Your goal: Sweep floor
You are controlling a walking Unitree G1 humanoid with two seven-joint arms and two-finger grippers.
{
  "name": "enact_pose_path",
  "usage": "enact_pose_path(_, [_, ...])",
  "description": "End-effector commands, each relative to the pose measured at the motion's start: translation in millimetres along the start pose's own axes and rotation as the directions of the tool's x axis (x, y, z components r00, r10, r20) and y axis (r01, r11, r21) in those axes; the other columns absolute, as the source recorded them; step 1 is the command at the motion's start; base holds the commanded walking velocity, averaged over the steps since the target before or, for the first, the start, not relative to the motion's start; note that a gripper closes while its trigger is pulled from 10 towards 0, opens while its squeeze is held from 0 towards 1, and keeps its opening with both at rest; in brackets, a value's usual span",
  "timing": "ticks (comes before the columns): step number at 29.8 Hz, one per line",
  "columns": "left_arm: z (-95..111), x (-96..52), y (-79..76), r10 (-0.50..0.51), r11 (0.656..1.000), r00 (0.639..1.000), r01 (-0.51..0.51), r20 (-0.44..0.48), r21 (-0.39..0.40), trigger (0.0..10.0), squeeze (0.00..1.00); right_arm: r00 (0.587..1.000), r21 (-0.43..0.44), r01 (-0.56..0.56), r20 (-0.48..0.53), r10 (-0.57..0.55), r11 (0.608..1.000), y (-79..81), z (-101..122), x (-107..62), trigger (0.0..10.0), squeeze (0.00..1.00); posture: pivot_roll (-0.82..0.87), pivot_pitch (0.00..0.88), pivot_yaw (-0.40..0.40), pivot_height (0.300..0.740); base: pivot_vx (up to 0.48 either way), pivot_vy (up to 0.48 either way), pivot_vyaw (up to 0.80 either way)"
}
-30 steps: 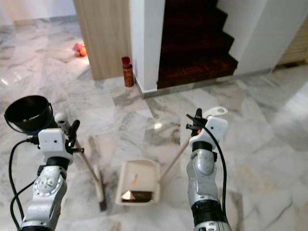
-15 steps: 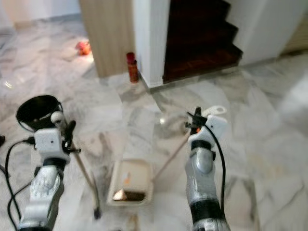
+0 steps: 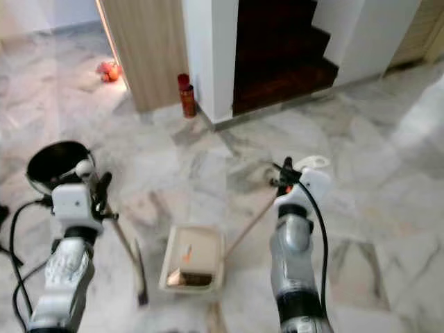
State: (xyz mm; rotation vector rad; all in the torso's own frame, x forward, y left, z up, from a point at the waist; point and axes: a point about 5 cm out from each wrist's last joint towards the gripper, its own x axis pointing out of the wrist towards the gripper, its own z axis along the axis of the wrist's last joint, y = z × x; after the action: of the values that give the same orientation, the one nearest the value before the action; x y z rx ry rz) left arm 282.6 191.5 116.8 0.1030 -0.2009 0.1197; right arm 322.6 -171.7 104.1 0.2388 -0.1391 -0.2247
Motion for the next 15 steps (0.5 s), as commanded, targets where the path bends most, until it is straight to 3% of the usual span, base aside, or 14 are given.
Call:
enact_pose_path(1, [7.2, 2.3, 1.9, 0.0, 1.0, 0.999, 0.0, 0.037, 0.004, 10.0, 0.0, 0.998, 0.005, -0.039, 0.051, 0.039, 0.999, 10.7, 10.9, 4.9, 10.0, 0.0, 0.13, 0.047, -0.001, 0.74, 0.0, 0.382, 0.0])
enact_pose_path(15, [7.5, 2.6, 2.3, -0.003, 1.0, 0.999, 0.003, 0.037, 0.007, 10.0, 0.0, 0.998, 0.009, -0.045, 0.05, 0.044, 0.999, 11.1, 10.4, 4.5, 10.0, 0.0, 0.13, 0.051, 0.001, 0.74, 0.0, 0.383, 0.0])
